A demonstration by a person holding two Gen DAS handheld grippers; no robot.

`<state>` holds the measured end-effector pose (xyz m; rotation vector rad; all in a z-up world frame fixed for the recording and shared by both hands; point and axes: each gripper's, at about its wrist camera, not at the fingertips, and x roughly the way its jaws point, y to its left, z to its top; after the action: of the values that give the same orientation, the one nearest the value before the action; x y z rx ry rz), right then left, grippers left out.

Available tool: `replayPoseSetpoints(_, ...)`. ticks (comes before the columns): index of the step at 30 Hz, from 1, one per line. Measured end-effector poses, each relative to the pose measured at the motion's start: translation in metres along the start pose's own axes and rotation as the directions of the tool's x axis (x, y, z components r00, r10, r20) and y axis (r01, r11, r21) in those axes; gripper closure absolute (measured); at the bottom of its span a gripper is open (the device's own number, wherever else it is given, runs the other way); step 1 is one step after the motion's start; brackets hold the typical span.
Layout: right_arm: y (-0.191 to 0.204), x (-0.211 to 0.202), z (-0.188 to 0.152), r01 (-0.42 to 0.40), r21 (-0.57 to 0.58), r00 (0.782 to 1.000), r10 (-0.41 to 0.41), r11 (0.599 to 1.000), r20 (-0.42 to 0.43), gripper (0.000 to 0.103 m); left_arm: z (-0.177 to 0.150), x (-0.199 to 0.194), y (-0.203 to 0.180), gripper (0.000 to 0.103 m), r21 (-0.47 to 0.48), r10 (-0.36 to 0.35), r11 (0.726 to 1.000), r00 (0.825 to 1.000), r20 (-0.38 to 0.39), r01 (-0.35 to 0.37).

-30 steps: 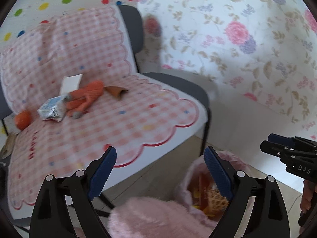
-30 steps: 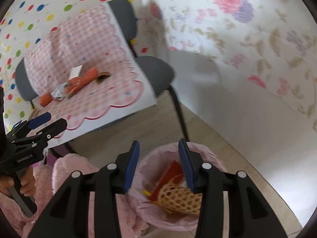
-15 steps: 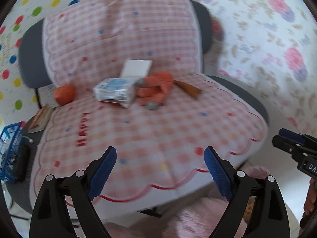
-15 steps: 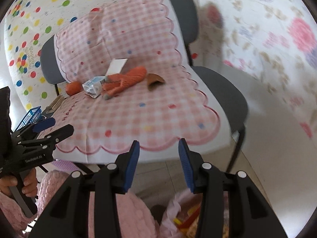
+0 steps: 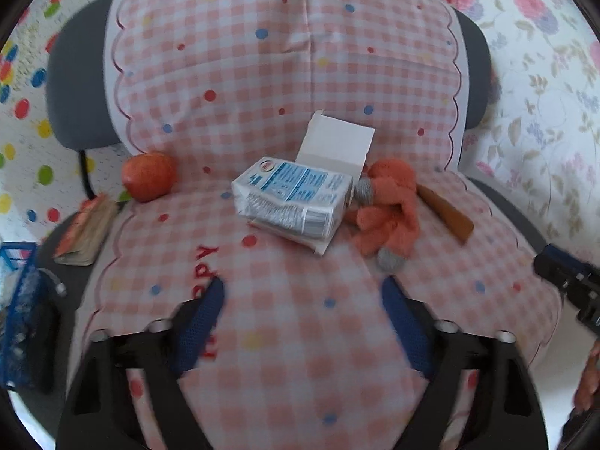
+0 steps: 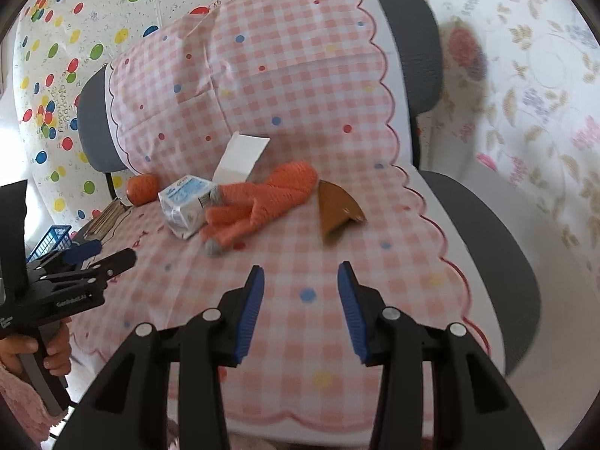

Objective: Collect trash
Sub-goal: 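Move both tools back over the chair toward the milk carton, then grasp the white milk carton with the left tool while the right tool grasps the white paper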

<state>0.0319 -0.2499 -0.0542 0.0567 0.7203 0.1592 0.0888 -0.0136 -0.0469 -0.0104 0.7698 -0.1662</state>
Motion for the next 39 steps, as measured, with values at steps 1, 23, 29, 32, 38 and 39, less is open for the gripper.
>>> replayPoseSetpoints(1,0.001,0.007,0.004,-0.003,-0.004,1.0,0.003,1.0,-0.005,0.064,0.005,0.007,0.0,0.035,-0.007,-0.004,1.0,1.0,-0.009,0.004)
replayPoseSetpoints(23,0.001,0.065,0.032,-0.03,0.011,0.998,0.03,0.999,-0.052,0.066,0.036,0.066,0.055,0.026,-0.034,0.271,0.961,0.958,-0.088,-0.275)
replayPoseSetpoints(29,0.008,0.07,0.037,-0.039,0.005,0.998,0.039,0.999,-0.044,0.066,0.036,0.052,0.047,0.012,-0.063,0.175,0.982,0.984,-0.034,-0.177)
replayPoseSetpoints(32,0.008,0.072,0.042,-0.033,0.011,0.999,0.033,0.999,-0.035,0.059,0.046,0.058,0.018,0.011,0.002,0.185,0.983,0.983,-0.015,-0.185)
replayPoseSetpoints(38,0.001,0.074,0.047,-0.019,0.021,1.0,0.02,1.0,-0.024,0.05,0.07,0.091,-0.005,0.011,0.012,0.25,0.968,0.967,-0.048,-0.25)
replayPoseSetpoints(39,0.0,0.075,0.047,-0.019,0.024,0.999,0.019,1.0,-0.025,0.05,0.072,0.093,-0.006,0.011,0.01,0.254,0.967,0.966,-0.046,-0.254)
